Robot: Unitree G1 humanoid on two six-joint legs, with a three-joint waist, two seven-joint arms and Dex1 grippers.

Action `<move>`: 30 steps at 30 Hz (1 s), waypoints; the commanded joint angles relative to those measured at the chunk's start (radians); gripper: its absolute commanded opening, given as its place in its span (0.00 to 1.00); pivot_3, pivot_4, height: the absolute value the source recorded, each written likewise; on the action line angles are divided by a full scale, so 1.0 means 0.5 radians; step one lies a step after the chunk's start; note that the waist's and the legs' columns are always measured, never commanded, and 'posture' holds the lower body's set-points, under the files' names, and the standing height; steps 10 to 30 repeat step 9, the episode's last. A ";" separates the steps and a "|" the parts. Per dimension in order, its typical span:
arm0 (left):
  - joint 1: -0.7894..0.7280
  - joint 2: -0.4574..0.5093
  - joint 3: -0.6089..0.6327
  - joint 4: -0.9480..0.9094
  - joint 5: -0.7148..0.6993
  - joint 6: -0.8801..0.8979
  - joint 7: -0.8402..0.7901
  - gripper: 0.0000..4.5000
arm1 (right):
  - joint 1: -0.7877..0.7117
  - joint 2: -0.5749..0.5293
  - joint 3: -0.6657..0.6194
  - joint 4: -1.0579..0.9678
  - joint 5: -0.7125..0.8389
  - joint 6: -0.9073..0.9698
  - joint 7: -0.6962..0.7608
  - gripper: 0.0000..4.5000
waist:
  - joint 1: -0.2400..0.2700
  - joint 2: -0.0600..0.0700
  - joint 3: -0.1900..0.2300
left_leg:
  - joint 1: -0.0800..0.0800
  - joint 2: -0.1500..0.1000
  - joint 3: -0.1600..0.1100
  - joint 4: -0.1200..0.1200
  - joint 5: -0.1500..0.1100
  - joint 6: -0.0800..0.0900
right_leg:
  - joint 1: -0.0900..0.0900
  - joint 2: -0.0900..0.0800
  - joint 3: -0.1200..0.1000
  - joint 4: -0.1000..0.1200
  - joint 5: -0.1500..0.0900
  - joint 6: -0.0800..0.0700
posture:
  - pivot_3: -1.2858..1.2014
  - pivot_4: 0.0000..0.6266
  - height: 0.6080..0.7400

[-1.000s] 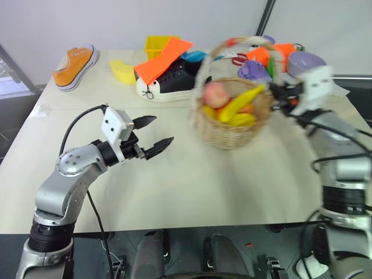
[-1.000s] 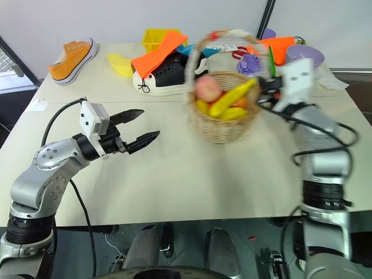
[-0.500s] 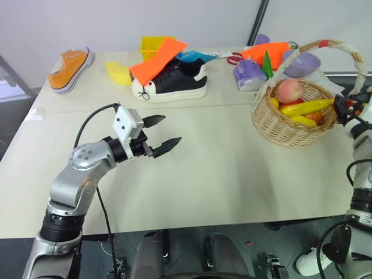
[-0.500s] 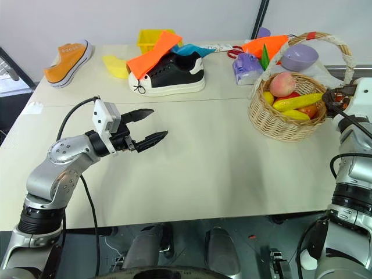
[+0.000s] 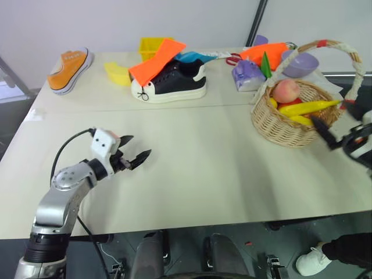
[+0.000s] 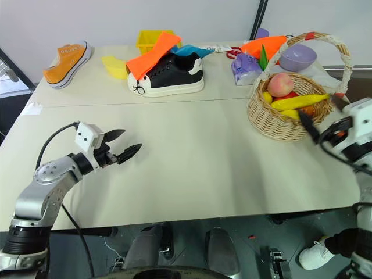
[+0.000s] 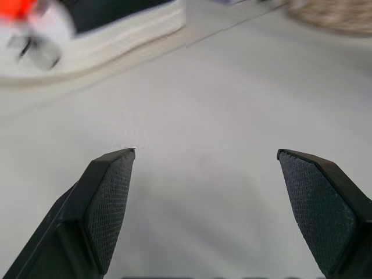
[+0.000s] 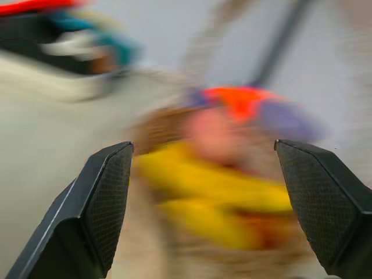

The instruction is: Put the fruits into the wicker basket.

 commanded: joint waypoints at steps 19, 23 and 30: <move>0.213 -0.062 0.165 -0.105 0.027 -0.139 0.124 0.94 | -0.131 0.322 0.570 0.000 -0.109 -0.007 0.024 0.90 | 0.005 -0.001 0.000 | -0.003 -0.003 -0.001 0.000 -0.001 0.000 | -0.003 -0.008 -0.001 -0.001 -0.003 -0.007 | 0.52 0.24 0.95; 0.213 -0.062 0.165 -0.105 0.027 -0.139 0.124 0.94 | -0.131 0.322 0.570 0.000 -0.109 -0.007 0.024 0.90 | 0.005 -0.001 0.000 | -0.003 -0.003 -0.001 0.000 -0.001 0.000 | -0.003 -0.008 -0.001 -0.001 -0.003 -0.007 | 0.52 0.24 0.95; 0.213 -0.062 0.165 -0.105 0.027 -0.139 0.124 0.94 | -0.131 0.322 0.570 0.000 -0.109 -0.007 0.024 0.90 | 0.005 -0.001 0.000 | -0.003 -0.003 -0.001 0.000 -0.001 0.000 | -0.003 -0.008 -0.001 -0.001 -0.003 -0.007 | 0.52 0.24 0.95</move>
